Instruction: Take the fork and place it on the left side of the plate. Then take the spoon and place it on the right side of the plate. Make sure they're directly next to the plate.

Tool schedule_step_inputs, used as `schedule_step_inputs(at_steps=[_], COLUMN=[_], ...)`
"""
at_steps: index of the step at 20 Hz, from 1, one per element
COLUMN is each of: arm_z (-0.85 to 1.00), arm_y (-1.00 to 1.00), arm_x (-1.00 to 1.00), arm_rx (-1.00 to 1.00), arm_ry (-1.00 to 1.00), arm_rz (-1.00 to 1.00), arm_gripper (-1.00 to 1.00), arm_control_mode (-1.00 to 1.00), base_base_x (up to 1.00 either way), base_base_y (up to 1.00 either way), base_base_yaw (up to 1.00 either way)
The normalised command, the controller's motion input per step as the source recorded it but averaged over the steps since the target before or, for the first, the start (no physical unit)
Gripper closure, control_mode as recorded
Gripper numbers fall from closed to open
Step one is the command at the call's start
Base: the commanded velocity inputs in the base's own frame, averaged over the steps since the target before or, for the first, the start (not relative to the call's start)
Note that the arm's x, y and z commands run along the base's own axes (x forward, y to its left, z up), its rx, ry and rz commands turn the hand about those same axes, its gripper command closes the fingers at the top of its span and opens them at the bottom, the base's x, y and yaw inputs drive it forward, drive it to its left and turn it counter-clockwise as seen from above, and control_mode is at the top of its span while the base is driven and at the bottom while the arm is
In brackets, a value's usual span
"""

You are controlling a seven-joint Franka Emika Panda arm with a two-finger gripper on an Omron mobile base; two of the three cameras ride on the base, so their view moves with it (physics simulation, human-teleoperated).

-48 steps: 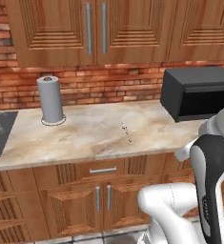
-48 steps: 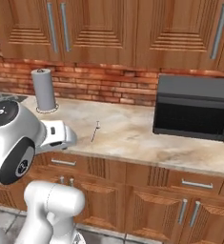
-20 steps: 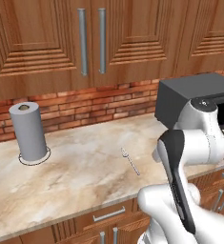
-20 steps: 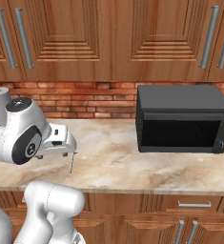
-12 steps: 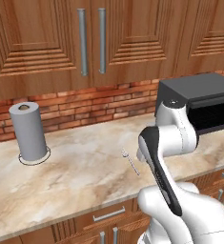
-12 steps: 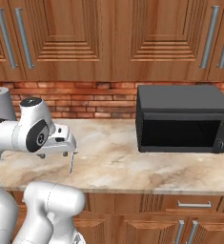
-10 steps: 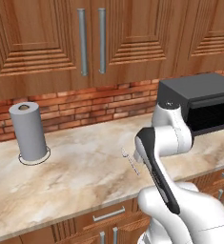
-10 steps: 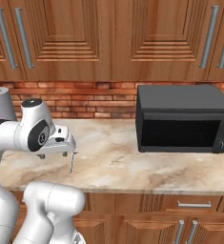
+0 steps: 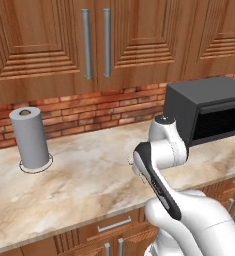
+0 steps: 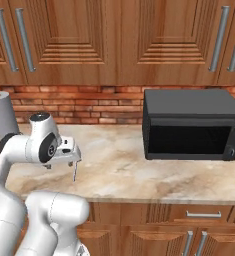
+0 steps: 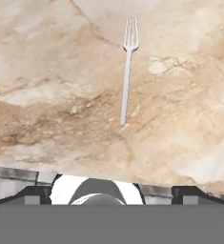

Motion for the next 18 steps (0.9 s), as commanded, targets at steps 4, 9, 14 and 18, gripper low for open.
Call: schedule_step_inputs(at_steps=[4, 9, 14, 18], arm_z=[-0.17, -0.21, -0.36, -0.40], arm_y=[0.00, 0.00, 0.06, 0.05], arm_x=[0.54, 0.56, 0.53, 0.53], arm_rx=[0.01, 0.00, 0.00, 0.00], arm_ry=[0.01, 0.03, 0.04, 0.02], arm_rz=[0.00, 0.00, 0.00, 0.00], arm_gripper=[-1.00, -1.00, -1.00, -1.00], arm_control_mode=[-1.00, -1.00, -1.00, -1.00], base_base_x=[0.00, 0.00, 0.00, 0.00], base_base_y=[0.00, 0.00, 0.00, 0.00], base_base_yaw=[0.00, 0.00, 0.00, 0.00])
